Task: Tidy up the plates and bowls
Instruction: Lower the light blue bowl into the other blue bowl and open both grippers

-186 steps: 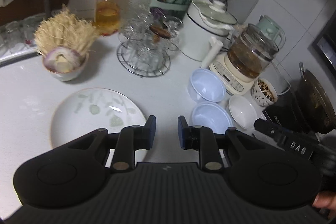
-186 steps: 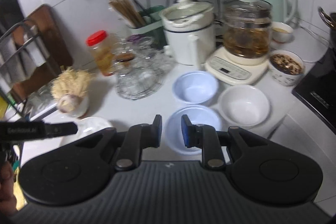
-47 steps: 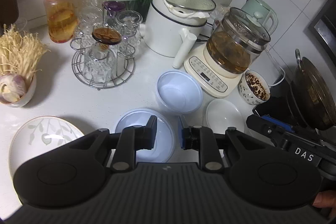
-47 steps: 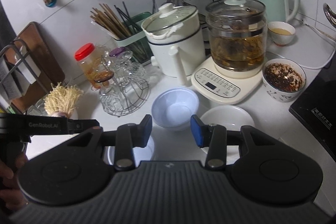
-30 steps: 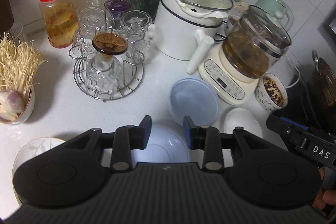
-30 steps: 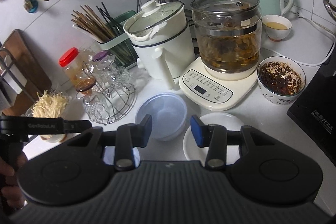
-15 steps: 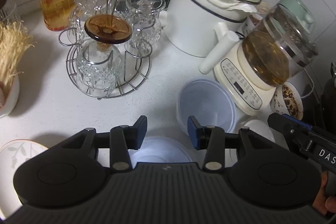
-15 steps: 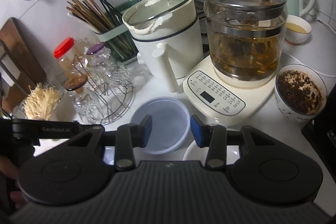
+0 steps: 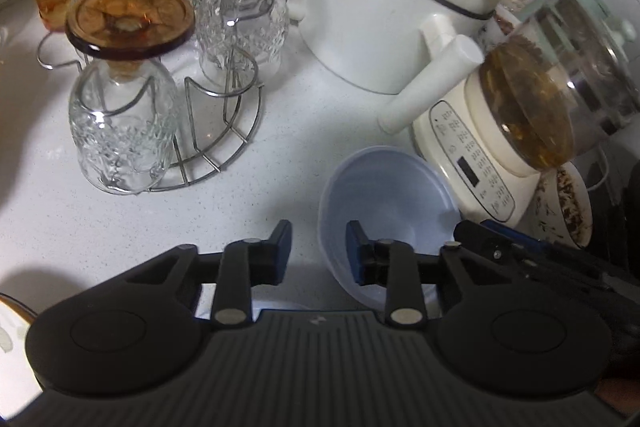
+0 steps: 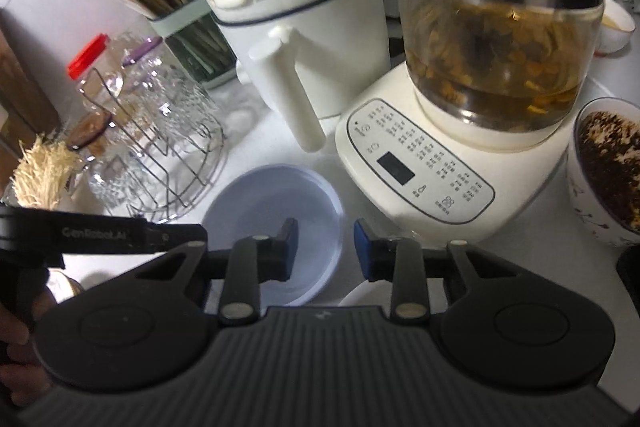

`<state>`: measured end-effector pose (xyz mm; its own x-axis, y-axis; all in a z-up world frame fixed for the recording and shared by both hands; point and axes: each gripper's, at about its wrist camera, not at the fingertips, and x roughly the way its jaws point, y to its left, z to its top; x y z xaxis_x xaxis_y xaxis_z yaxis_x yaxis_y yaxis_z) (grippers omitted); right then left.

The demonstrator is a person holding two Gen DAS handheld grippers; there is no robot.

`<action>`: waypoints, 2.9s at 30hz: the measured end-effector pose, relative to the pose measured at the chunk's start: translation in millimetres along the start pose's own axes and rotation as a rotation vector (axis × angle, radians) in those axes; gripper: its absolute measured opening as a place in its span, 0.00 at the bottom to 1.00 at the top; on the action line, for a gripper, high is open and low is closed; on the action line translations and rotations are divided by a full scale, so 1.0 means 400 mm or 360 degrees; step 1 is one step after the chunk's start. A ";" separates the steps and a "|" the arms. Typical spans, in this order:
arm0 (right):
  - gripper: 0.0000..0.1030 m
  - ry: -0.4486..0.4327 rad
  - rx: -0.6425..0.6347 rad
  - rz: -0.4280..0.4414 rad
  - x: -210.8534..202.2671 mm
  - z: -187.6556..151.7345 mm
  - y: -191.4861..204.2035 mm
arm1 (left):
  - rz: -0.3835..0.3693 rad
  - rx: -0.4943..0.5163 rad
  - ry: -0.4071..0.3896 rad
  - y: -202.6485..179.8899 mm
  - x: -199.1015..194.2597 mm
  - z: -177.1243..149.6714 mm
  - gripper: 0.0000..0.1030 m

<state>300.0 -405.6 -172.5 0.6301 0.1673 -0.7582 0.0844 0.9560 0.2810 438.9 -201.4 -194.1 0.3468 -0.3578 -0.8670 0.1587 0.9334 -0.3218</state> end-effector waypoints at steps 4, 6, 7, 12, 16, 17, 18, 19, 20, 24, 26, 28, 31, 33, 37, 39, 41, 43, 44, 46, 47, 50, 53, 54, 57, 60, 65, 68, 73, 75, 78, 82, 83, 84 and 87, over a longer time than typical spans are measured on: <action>0.25 0.0036 -0.0045 -0.0038 0.027 -0.004 -0.003 | 0.0026 -0.0006 -0.0009 0.003 0.016 0.006 0.17; 0.23 0.0043 -0.0028 -0.0011 0.034 -0.007 -0.009 | 0.0016 -0.0018 0.0002 0.003 0.023 0.008 0.14; 0.21 0.0045 -0.0024 -0.0006 0.037 -0.009 -0.010 | 0.0014 -0.0008 0.0008 0.000 0.027 0.007 0.12; 0.18 0.0040 -0.0019 0.0046 0.046 -0.008 -0.006 | 0.0029 -0.0019 0.0020 -0.006 0.034 -0.002 0.12; 0.17 0.0023 -0.0011 0.0067 0.032 -0.004 -0.003 | 0.0024 -0.0034 0.0015 -0.003 0.023 -0.006 0.12; 0.17 0.0014 -0.0011 0.0073 0.027 -0.001 0.000 | 0.0024 -0.0036 0.0011 -0.003 0.017 -0.006 0.12; 0.17 0.0005 -0.0012 0.0078 0.020 0.000 0.003 | 0.0026 -0.0031 0.0002 -0.003 0.006 -0.006 0.12; 0.17 -0.0002 -0.0014 0.0080 0.015 0.003 0.007 | 0.0027 -0.0026 -0.0006 -0.005 -0.002 -0.005 0.12; 0.17 -0.0010 -0.0013 0.0080 0.008 0.005 0.011 | 0.0026 -0.0022 -0.0015 -0.007 -0.013 -0.003 0.12; 0.17 -0.0047 0.0017 0.0085 -0.021 0.012 0.024 | 0.0028 -0.0004 -0.0048 -0.013 -0.058 0.002 0.12; 0.17 -0.0061 0.0037 0.0078 -0.033 0.012 0.030 | 0.0021 0.0000 -0.0052 -0.016 -0.076 0.005 0.12; 0.17 -0.0074 0.0052 0.0050 -0.045 0.014 0.039 | -0.0001 -0.0004 -0.0032 -0.018 -0.087 0.012 0.12; 0.17 -0.0115 0.0067 0.0025 -0.070 0.022 0.050 | -0.0012 0.0047 -0.0062 -0.035 -0.115 0.026 0.12; 0.17 -0.0140 0.0092 0.0027 -0.088 0.028 0.050 | -0.0021 0.0068 -0.0083 -0.045 -0.137 0.037 0.12; 0.17 -0.0211 0.0122 0.0019 -0.138 0.039 0.054 | -0.0062 0.0119 -0.0150 -0.072 -0.195 0.057 0.12; 0.17 -0.0235 0.0141 0.0021 -0.159 0.043 0.058 | -0.0076 0.0138 -0.0181 -0.082 -0.221 0.063 0.12; 0.17 -0.0264 0.0137 0.0013 -0.184 0.043 0.069 | -0.0099 0.0138 -0.0208 -0.082 -0.245 0.067 0.12; 0.17 -0.0287 0.0146 0.0021 -0.207 0.041 0.079 | -0.0123 0.0138 -0.0231 -0.081 -0.270 0.067 0.12; 0.17 -0.0299 0.0157 0.0021 -0.218 0.041 0.082 | -0.0135 0.0144 -0.0243 -0.080 -0.280 0.068 0.12; 0.17 -0.0321 0.0179 0.0029 -0.237 0.036 0.091 | -0.0152 0.0144 -0.0269 -0.078 -0.305 0.065 0.12; 0.17 -0.0331 0.0189 0.0031 -0.245 0.034 0.095 | -0.0158 0.0144 -0.0279 -0.075 -0.317 0.062 0.12; 0.17 -0.0360 0.0182 0.0026 -0.265 0.025 0.115 | -0.0171 0.0154 -0.0295 -0.065 -0.340 0.046 0.12; 0.17 -0.0367 0.0174 0.0030 -0.277 0.016 0.132 | -0.0183 0.0137 -0.0295 -0.046 -0.354 0.030 0.12; 0.17 -0.0367 0.0177 0.0035 -0.281 0.013 0.137 | -0.0185 0.0140 -0.0296 -0.040 -0.358 0.027 0.12; 0.17 -0.0368 0.0190 0.0055 -0.293 0.002 0.152 | -0.0206 0.0124 -0.0304 -0.018 -0.371 0.015 0.12; 0.17 -0.0353 0.0208 0.0049 -0.292 -0.008 0.167 | -0.0218 0.0103 -0.0305 0.001 -0.378 -0.001 0.12; 0.17 -0.0326 0.0195 0.0031 -0.293 -0.035 0.194 | -0.0217 0.0083 -0.0275 0.037 -0.381 -0.038 0.12; 0.17 -0.0293 0.0185 0.0025 -0.290 -0.054 0.210 | -0.0208 0.0065 -0.0257 0.057 -0.383 -0.067 0.12; 0.17 -0.0192 0.0172 0.0005 -0.268 -0.092 0.228 | -0.0183 -0.0003 -0.0211 0.094 -0.371 -0.123 0.13; 0.17 -0.0139 0.0166 0.0000 -0.255 -0.107 0.233 | -0.0173 -0.0026 -0.0182 0.108 -0.359 -0.142 0.13; 0.17 -0.0072 0.0152 -0.0005 -0.233 -0.126 0.239 | -0.0153 -0.0057 -0.0136 0.131 -0.339 -0.170 0.13; 0.17 -0.0008 0.0124 -0.0007 -0.203 -0.143 0.251 | -0.0104 -0.0068 -0.0096 0.155 -0.312 -0.196 0.13; 0.17 0.0007 0.0110 -0.0008 -0.195 -0.148 0.254 | -0.0093 -0.0072 -0.0088 0.159 -0.305 -0.199 0.13; 0.17 0.0026 0.0101 -0.0011 -0.186 -0.151 0.255 | -0.0087 -0.0080 -0.0082 0.165 -0.297 -0.203 0.13; 0.17 0.0077 0.0087 -0.0019 -0.161 -0.158 0.253 | -0.0075 -0.0084 -0.0065 0.173 -0.273 -0.210 0.13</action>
<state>219.2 -304.1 -132.6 0.5907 0.1687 -0.7890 0.1346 0.9436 0.3025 334.3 -95.6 -153.8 0.3774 -0.4011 -0.8347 0.1269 0.9152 -0.3824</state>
